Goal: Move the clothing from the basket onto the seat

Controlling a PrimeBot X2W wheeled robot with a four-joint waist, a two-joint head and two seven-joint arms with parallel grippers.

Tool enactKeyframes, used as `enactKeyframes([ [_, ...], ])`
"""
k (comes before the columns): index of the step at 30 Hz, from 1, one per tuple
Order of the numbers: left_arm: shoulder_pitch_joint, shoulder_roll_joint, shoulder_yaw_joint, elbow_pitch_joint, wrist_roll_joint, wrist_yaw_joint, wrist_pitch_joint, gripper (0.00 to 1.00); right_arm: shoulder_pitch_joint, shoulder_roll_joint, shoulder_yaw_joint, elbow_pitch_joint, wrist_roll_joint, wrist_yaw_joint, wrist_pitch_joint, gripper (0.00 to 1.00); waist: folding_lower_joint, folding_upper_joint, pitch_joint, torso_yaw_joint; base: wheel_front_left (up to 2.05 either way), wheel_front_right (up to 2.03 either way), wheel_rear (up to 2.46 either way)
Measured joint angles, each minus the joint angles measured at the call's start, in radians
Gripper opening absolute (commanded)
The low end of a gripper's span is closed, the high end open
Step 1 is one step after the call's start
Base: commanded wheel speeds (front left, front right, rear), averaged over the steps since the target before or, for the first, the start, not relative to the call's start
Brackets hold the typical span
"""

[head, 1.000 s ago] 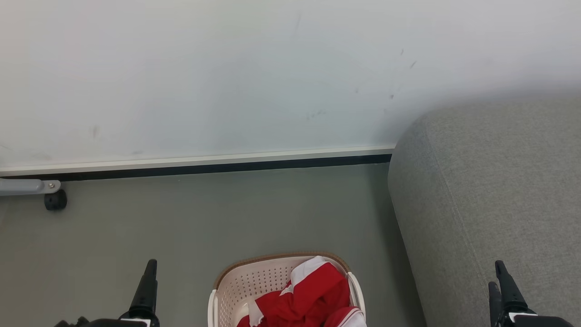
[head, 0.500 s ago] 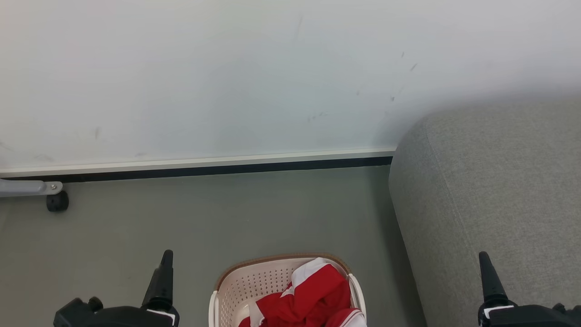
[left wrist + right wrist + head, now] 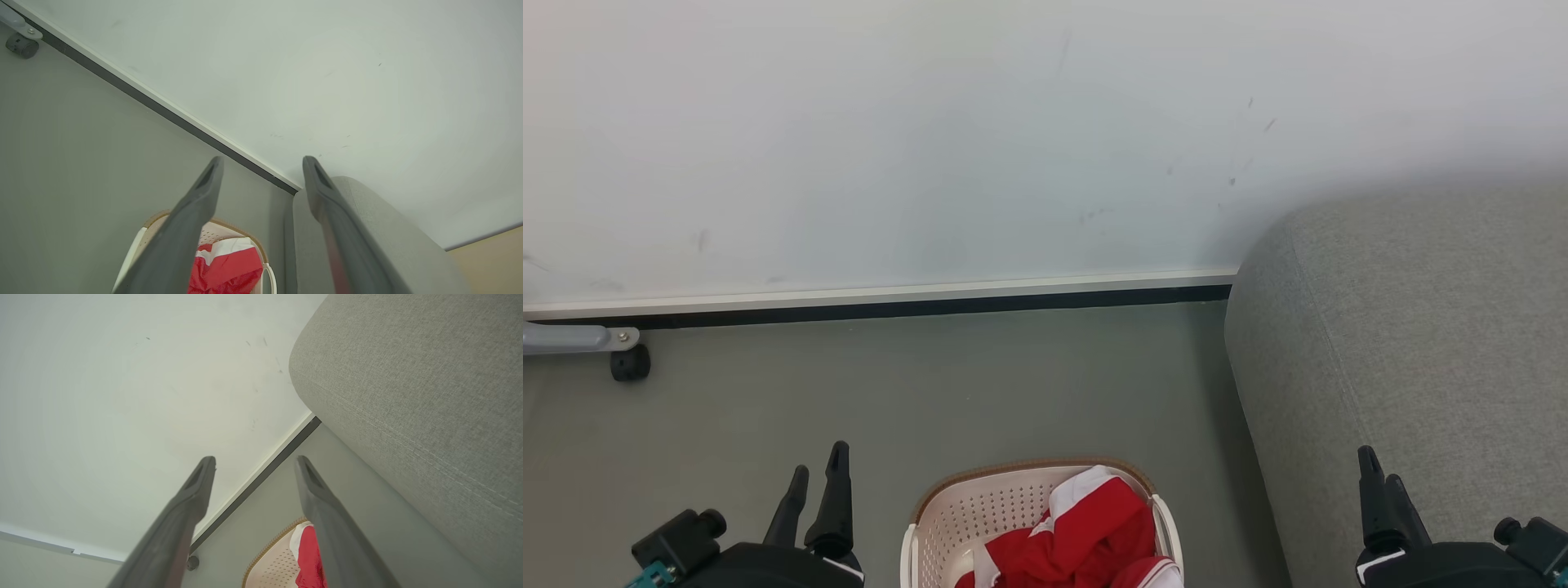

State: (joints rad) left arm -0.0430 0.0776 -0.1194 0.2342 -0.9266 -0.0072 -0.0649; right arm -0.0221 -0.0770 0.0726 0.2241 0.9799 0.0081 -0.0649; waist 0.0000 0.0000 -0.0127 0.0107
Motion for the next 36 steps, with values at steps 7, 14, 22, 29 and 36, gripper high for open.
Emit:
enactKeyframes([
  [7, 0.000, 0.019, -0.016, -0.016, 0.127, 0.021, -0.027, 1.00, 0.012, -0.011, 0.034, -0.014, -0.113, -0.014, -0.026, 1.00, 0.0000, 0.0000, -0.001, 0.002, 0.00, 0.00, 0.00],
  [14, 0.002, 0.030, -0.032, -0.030, 0.243, 0.036, -0.054, 1.00, 0.014, -0.022, 0.060, -0.022, -0.209, -0.031, -0.052, 1.00, 0.0000, 0.0000, -0.001, 0.006, 0.00, 0.00, 0.00],
  [22, 0.009, 0.038, -0.052, -0.046, 0.367, 0.057, -0.080, 1.00, 0.017, -0.028, 0.090, -0.033, -0.318, -0.049, -0.080, 1.00, 0.0000, 0.0000, -0.001, 0.010, 0.00, 0.00, 0.00],
  [29, 0.017, 0.045, -0.066, -0.054, 0.463, 0.075, -0.107, 1.00, 0.021, -0.037, 0.113, -0.048, -0.418, -0.062, -0.109, 1.00, 0.0000, 0.0000, -0.001, 0.011, 0.00, 0.00, 0.00],
  [36, 0.028, 0.046, -0.083, -0.056, 0.562, 0.088, -0.134, 1.00, 0.034, -0.040, 0.137, -0.056, -0.507, -0.075, -0.132, 1.00, 0.0000, 0.0000, 0.000, 0.010, 0.00, 0.00, 0.00],
])
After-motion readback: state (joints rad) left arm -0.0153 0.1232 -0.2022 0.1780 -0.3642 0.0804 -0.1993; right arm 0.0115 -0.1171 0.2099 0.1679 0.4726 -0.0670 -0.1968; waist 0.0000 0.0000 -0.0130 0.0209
